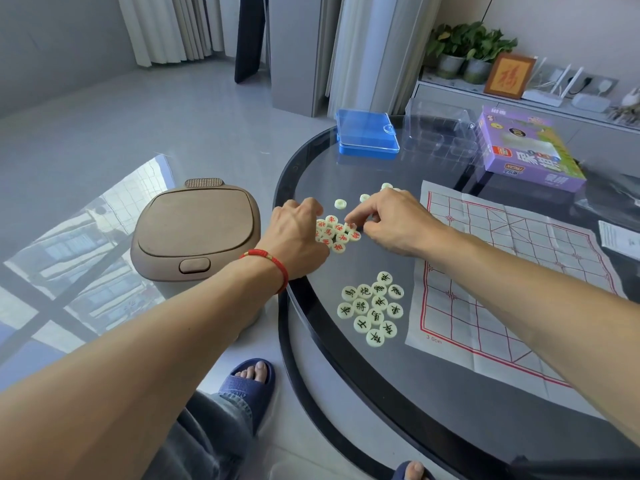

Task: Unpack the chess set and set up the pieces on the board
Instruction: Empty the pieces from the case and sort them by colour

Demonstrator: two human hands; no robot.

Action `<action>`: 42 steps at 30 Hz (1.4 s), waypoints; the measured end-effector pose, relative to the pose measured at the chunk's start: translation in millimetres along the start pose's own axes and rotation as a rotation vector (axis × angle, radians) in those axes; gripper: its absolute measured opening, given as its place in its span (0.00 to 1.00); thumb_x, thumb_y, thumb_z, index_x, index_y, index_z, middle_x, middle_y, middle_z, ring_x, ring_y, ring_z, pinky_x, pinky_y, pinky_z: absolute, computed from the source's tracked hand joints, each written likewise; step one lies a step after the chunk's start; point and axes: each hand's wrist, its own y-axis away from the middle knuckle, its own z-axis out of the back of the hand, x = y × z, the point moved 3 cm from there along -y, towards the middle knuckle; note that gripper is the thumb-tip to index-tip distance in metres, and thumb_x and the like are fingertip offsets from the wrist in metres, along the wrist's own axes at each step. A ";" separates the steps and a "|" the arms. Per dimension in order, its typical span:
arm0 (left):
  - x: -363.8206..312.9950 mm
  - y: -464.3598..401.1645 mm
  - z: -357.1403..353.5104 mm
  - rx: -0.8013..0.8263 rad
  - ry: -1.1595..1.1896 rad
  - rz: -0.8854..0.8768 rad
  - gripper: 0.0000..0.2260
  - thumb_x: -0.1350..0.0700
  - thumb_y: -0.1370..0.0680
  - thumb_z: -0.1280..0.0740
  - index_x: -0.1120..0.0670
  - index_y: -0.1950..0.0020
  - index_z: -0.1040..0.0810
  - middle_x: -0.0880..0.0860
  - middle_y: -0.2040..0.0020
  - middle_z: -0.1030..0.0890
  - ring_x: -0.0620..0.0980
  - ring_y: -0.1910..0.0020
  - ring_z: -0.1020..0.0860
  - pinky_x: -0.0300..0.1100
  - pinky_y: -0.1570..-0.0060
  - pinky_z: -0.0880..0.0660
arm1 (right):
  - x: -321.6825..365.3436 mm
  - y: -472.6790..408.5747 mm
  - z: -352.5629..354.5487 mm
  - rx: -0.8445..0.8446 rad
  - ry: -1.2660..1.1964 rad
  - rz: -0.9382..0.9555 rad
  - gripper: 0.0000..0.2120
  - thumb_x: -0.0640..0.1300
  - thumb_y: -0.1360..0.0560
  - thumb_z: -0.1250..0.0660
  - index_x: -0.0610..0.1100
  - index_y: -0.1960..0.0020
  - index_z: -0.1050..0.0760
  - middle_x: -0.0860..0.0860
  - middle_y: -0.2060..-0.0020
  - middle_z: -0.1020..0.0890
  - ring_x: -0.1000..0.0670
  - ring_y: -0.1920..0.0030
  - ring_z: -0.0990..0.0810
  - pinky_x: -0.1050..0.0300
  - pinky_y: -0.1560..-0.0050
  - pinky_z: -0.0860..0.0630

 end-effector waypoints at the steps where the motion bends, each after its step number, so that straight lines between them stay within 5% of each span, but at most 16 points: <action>1: -0.5 0.4 0.0 0.001 0.000 0.002 0.26 0.55 0.27 0.29 0.53 0.29 0.31 0.57 0.37 0.27 0.56 0.40 0.29 0.47 0.45 0.26 | 1.3 -0.4 0.3 -0.019 -0.002 0.011 0.20 0.35 0.23 0.39 0.50 0.41 0.15 0.51 0.43 0.15 0.50 0.40 0.19 0.57 0.39 0.24; 6: -0.9 0.7 0.9 -0.006 0.015 0.010 0.26 0.56 0.27 0.30 0.54 0.30 0.31 0.57 0.37 0.27 0.56 0.39 0.29 0.45 0.46 0.28 | 2.3 -17.4 -7.9 -0.029 0.190 0.089 0.23 0.36 0.19 0.42 0.53 0.27 0.26 0.47 0.39 0.23 0.44 0.35 0.26 0.47 0.37 0.26; 9: -0.5 1.1 1.3 -0.005 0.022 0.015 0.26 0.57 0.27 0.29 0.54 0.29 0.31 0.57 0.37 0.27 0.56 0.39 0.29 0.45 0.45 0.28 | -0.1 -23.5 -19.7 0.033 0.267 0.097 0.25 0.36 0.18 0.41 0.53 0.24 0.29 0.48 0.40 0.27 0.46 0.36 0.29 0.50 0.39 0.29; 13: 1.0 0.3 1.7 -0.013 0.029 0.004 0.27 0.59 0.27 0.29 0.53 0.29 0.31 0.57 0.35 0.28 0.56 0.37 0.29 0.42 0.47 0.30 | -8.2 -19.7 -9.0 -0.083 0.199 0.105 0.13 0.38 0.21 0.32 0.47 0.38 0.17 0.49 0.42 0.23 0.46 0.40 0.24 0.49 0.41 0.25; 19: 0.1 0.4 1.5 -0.010 0.037 0.007 0.27 0.57 0.26 0.28 0.52 0.29 0.31 0.57 0.34 0.28 0.56 0.37 0.29 0.42 0.48 0.30 | -20.0 2.1 12.0 -0.038 0.146 0.053 0.06 0.45 0.29 0.20 0.46 0.53 0.14 0.51 0.58 0.16 0.49 0.53 0.18 0.49 0.48 0.19; 26: -11.7 9.3 9.2 -0.149 -0.023 -0.078 0.22 0.55 0.25 0.30 0.51 0.32 0.27 0.55 0.39 0.28 0.54 0.39 0.32 0.40 0.49 0.36 | -27.6 18.3 27.0 0.095 -0.478 -0.161 0.04 0.31 0.25 0.27 0.36 0.50 0.16 0.41 0.61 0.13 0.41 0.57 0.12 0.54 0.56 0.15; 30: -34.0 14.9 8.6 -0.174 0.082 -0.277 0.11 0.54 0.25 0.29 0.52 0.42 0.19 0.49 0.50 0.18 0.45 0.55 0.24 0.29 0.59 0.33 | -15.3 31.4 26.9 0.147 -0.639 -0.123 0.06 0.31 0.25 0.27 0.33 0.48 0.17 0.38 0.59 0.13 0.43 0.59 0.13 0.55 0.57 0.15; 36: -35.4 11.1 0.7 -0.022 0.397 -0.106 0.05 0.56 0.26 0.25 0.50 0.51 0.18 0.46 0.64 0.16 0.38 0.71 0.22 0.31 0.69 0.28 | -9.9 39.5 26.8 0.143 -0.736 -0.098 0.08 0.32 0.26 0.26 0.32 0.47 0.18 0.40 0.61 0.13 0.44 0.60 0.13 0.54 0.56 0.15; 42: -18.9 8.5 21.2 0.009 0.254 0.020 0.03 0.56 0.27 0.26 0.51 0.55 0.15 0.49 0.61 0.15 0.44 0.64 0.19 0.35 0.65 0.24 | -25.7 28.1 24.3 -0.119 -0.372 -0.104 0.03 0.41 0.23 0.28 0.45 0.53 0.15 0.50 0.63 0.13 0.54 0.62 0.16 0.56 0.56 0.19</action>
